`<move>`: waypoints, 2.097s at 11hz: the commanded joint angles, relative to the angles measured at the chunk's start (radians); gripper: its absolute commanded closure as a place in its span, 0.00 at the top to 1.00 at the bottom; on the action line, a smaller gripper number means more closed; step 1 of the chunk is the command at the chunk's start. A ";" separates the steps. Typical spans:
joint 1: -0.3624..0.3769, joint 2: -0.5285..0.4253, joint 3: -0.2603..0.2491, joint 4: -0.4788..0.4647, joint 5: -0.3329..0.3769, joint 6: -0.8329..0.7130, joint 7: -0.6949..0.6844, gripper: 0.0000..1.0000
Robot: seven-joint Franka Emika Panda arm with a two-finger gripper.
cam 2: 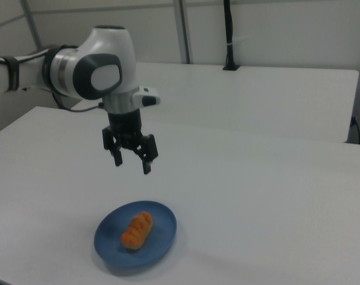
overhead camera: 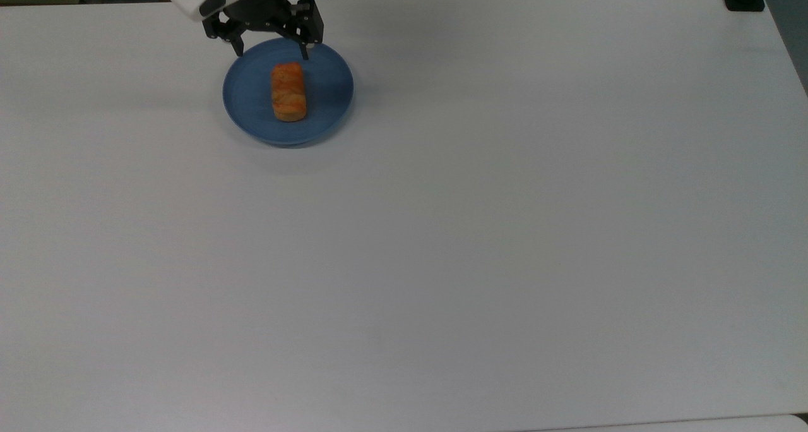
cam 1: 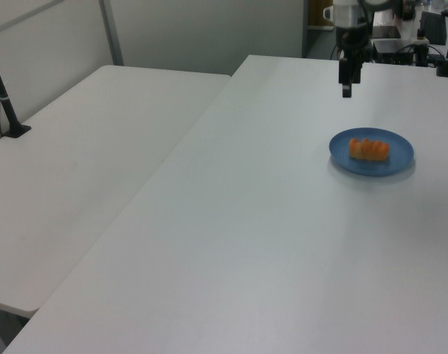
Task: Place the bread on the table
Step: 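Move the open gripper down over the orange bread roll on the plate, then close the gripper around the bread roll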
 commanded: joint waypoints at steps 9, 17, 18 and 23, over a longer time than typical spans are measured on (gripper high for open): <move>0.012 0.063 -0.025 -0.280 -0.059 0.225 -0.224 1.00; 0.021 0.091 -0.025 -0.322 -0.092 0.285 -0.227 0.47; 0.021 0.090 -0.025 -0.322 -0.092 0.277 -0.227 0.42; 0.013 0.027 -0.025 -0.308 -0.092 0.215 -0.227 0.33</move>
